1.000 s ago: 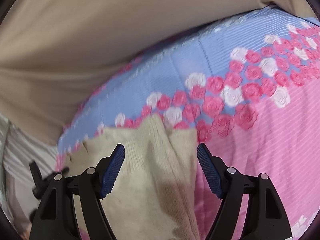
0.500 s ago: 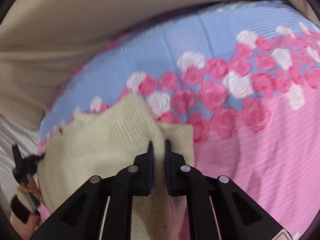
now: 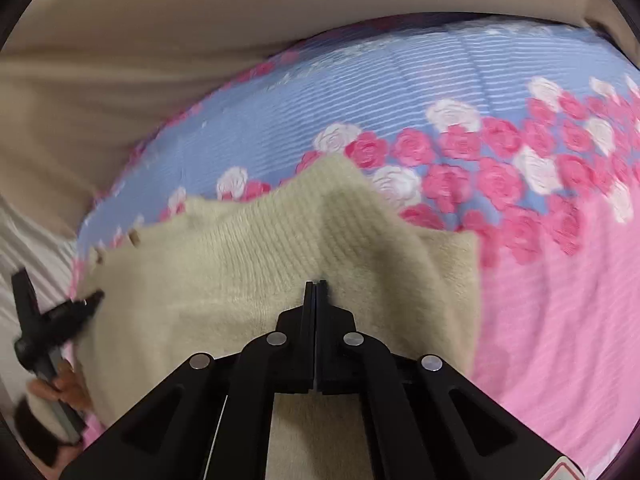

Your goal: Fold small clothes

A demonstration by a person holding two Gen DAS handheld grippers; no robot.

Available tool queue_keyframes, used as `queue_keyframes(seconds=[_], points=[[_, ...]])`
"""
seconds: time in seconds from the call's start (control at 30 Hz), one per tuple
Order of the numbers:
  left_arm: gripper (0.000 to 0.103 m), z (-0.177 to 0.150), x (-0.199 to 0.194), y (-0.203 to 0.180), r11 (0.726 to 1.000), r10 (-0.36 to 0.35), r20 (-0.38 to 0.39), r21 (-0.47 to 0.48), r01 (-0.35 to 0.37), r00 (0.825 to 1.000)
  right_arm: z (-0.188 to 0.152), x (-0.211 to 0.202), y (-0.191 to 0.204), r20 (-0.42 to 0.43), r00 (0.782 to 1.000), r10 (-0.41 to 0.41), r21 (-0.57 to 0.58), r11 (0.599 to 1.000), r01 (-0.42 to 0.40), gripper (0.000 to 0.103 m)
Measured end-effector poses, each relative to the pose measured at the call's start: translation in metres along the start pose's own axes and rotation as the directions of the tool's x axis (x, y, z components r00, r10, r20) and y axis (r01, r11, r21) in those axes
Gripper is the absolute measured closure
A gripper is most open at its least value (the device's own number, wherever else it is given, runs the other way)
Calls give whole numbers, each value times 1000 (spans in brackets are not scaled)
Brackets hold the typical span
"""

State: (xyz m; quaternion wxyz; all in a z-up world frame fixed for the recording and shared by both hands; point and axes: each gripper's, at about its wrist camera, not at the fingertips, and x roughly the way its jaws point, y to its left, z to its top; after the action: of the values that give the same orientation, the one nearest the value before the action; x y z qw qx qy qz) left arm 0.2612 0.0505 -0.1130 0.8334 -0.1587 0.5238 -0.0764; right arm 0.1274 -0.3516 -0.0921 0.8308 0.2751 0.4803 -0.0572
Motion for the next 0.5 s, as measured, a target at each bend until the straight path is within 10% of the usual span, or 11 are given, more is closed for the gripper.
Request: queue_keyframes(seconds=[0.1,0.2,0.37,0.5], points=[[67,2,-38,21,998,-17,85,-52,22,996,-18,-33,-14,45,999,-10,29,1000,8,87],[48,-13,-69,54,990,-14,104,-141,29,994,-50,-55,-39,44,999,-28,117,993,22,55],[41,-78,-95,103,953,-31,58,-299,47,998,-115,-65,-65,-28,999,26,219,976,-19,40],[35,-126,-92,125,873,-80,31,-480,85,996,-140,-46,-63,-37,984,176,327,932,-154,37]])
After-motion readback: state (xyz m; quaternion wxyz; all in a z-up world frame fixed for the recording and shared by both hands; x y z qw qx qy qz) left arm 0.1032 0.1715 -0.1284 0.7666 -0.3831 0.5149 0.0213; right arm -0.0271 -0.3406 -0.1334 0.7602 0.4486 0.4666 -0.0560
